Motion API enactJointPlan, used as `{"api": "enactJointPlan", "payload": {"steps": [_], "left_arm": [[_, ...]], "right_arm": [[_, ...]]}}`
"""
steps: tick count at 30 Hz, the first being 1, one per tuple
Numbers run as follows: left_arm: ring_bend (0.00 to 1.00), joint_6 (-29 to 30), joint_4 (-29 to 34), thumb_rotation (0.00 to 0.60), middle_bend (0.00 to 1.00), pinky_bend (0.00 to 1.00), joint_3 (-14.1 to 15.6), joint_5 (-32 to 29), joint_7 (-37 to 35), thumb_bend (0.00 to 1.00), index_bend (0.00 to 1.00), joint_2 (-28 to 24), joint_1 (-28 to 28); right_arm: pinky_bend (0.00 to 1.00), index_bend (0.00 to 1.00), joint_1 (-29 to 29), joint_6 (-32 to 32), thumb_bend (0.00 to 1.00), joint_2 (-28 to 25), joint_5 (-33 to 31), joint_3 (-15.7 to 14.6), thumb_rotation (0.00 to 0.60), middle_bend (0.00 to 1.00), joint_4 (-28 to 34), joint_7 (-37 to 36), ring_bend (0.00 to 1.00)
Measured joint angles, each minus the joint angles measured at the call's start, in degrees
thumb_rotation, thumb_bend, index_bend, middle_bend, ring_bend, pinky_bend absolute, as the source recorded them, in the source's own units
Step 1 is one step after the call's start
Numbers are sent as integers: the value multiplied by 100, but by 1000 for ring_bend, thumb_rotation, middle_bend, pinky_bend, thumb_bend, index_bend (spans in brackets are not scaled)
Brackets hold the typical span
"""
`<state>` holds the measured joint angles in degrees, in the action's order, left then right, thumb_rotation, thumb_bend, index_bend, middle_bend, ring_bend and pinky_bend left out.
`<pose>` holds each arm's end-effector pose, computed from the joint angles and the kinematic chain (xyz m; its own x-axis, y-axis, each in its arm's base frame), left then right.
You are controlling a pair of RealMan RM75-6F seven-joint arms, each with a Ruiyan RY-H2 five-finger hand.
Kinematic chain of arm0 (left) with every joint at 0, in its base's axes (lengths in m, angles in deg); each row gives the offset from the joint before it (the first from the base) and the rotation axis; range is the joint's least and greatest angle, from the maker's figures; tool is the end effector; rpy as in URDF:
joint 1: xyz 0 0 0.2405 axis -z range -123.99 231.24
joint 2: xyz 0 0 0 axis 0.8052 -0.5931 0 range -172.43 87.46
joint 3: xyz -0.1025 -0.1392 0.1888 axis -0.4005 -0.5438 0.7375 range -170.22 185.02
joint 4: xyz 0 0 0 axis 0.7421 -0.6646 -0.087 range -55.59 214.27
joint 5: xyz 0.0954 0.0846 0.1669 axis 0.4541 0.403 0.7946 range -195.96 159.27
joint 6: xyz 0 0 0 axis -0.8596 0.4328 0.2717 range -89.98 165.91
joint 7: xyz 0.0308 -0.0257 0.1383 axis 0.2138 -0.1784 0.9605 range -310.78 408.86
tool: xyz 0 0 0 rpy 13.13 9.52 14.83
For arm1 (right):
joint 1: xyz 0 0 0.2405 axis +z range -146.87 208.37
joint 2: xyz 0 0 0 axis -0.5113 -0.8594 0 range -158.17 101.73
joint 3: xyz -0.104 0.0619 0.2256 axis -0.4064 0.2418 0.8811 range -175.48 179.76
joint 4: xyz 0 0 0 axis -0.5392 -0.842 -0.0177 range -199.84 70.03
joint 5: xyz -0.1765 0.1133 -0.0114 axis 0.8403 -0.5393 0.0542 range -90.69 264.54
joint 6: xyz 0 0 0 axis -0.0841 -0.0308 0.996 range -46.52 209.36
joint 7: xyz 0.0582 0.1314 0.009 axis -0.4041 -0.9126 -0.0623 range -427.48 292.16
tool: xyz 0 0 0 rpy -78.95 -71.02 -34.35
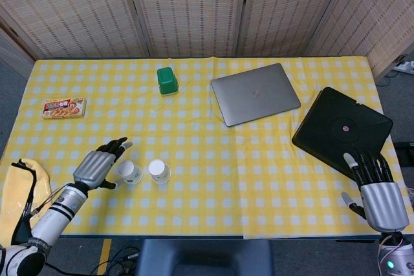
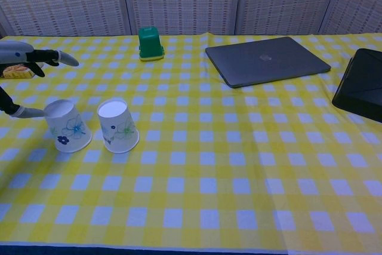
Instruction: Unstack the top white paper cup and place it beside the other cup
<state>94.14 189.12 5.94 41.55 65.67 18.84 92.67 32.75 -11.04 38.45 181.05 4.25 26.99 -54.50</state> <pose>-0.1845 0.2923 0.0883 0.4550 0.3853 0.8028 0.8866 -0.2806 -0.3678 -0.2923 -0.1611 0.1533 0.5593 0.1137 0.8211 -0.8184 -0.0817 0.5688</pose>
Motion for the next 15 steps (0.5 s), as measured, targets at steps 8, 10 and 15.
{"api": "enactJointPlan", "payload": {"steps": [8,10,15], "left_arm": [[0,1110,1348,600,0,183,165,545,615,322,11,-755,-499],[0,1539,1545,600,0,183,276,960,662,322,0,-906,-767],[0,2388,1554,600,0,183,656,2292,454,322,0,-1100,-1596]], "right_arm": [[0,61,-38,-78,223,-67,96,-27,600,0,5,-154,0],[0,61,-47,-84,222,-76,119,-43,600,0,7,-177,0],[0,61,-47,-43,222,-69,125,-59,600,0,27,-174,0]]}}
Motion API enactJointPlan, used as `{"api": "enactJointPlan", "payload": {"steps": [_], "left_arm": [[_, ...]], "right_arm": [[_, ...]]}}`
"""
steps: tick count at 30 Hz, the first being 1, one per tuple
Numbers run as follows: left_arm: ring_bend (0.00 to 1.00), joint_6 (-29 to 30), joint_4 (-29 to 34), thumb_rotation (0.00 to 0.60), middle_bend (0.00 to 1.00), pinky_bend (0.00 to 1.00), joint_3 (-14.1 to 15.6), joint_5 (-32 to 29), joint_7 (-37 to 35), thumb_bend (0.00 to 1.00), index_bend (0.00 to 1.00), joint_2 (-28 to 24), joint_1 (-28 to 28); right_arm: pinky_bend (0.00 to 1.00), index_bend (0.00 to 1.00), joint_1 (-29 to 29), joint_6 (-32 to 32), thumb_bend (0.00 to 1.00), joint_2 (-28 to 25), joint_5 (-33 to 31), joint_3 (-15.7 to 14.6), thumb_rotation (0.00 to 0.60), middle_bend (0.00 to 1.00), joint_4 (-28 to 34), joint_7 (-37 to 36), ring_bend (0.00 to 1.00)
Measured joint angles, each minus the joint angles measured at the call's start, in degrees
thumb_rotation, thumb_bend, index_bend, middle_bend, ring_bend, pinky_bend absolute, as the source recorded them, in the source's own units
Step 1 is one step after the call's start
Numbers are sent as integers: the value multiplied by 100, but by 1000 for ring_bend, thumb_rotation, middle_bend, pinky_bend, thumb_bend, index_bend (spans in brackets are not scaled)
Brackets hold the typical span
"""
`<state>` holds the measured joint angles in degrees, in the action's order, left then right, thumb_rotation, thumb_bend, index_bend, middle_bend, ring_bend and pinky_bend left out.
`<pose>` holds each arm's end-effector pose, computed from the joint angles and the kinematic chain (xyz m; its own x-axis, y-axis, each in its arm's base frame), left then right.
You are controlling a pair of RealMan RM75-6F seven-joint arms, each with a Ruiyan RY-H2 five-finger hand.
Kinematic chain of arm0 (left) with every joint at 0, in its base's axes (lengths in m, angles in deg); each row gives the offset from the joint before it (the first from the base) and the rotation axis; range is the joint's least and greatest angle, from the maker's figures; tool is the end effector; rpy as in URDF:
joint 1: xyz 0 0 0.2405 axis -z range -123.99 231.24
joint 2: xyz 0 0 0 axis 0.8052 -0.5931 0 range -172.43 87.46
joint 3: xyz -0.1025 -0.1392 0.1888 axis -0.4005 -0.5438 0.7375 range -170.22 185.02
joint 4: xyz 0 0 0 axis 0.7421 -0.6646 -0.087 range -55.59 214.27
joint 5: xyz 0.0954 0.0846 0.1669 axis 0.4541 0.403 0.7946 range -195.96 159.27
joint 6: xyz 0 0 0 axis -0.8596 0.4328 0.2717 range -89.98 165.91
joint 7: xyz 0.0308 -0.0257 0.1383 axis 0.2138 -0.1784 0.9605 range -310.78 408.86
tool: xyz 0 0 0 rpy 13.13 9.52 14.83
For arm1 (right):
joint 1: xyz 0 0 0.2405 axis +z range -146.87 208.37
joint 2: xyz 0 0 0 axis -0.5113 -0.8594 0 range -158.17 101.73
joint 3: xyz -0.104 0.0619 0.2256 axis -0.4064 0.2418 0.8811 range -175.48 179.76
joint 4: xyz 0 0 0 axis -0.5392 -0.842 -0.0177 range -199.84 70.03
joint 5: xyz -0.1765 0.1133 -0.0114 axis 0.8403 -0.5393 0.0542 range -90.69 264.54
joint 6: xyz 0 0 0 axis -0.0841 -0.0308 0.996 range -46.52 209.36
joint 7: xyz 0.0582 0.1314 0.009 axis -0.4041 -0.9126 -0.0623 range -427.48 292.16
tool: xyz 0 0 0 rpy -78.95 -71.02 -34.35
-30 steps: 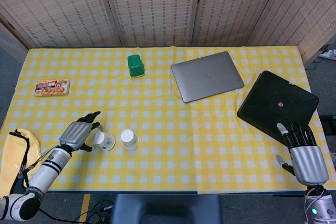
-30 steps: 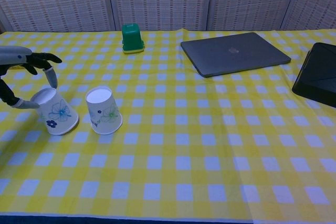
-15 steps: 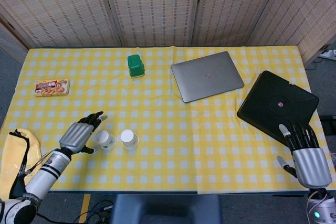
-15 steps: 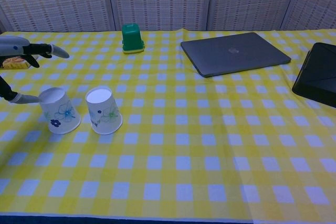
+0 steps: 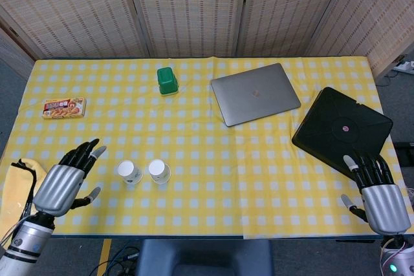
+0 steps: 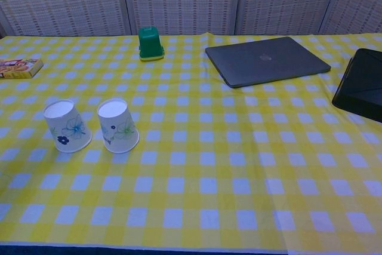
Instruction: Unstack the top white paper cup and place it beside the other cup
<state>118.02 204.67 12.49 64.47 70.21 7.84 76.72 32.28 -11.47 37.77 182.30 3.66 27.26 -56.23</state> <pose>-0.1728 0.2065 0.1621 0.4742 0.1108 0.8734 0.8576 -0.2824 -0.4298 -0.2911 -0.1563 0.1550 0.5395 0.1083 0.8350 -0.8298 -0.0997 0.5491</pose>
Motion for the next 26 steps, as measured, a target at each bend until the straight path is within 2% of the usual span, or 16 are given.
{"api": "enactJointPlan", "payload": {"steps": [3,8,13,18,26], "left_arm": [[0,626,-359,600,0,183,202,628,-314,322,0,33,-569],[0,1407,-1397,600,0,183,318,974,-767,322,0,396,-1232],[0,1921,-2589,600,0,183,241,1077,-1172,322,0,1105,-1740],[0,2143,-3542,600,0,183,30,940,-1610,322,0,1685,-2049],[0,2197,-3825,600,0,183,-176,1016,-1898,321,0,1844,-2191]], "right_arm": [[0,61,5,35,223,29,-23,4,600,0,3,58,0],[0,61,29,143,223,94,-91,14,600,0,15,215,0],[0,61,53,226,223,178,-153,30,600,0,19,383,0],[0,61,57,217,222,193,-97,16,600,0,38,414,0],[0,61,-16,35,222,71,1,-13,600,0,36,125,0]]}}
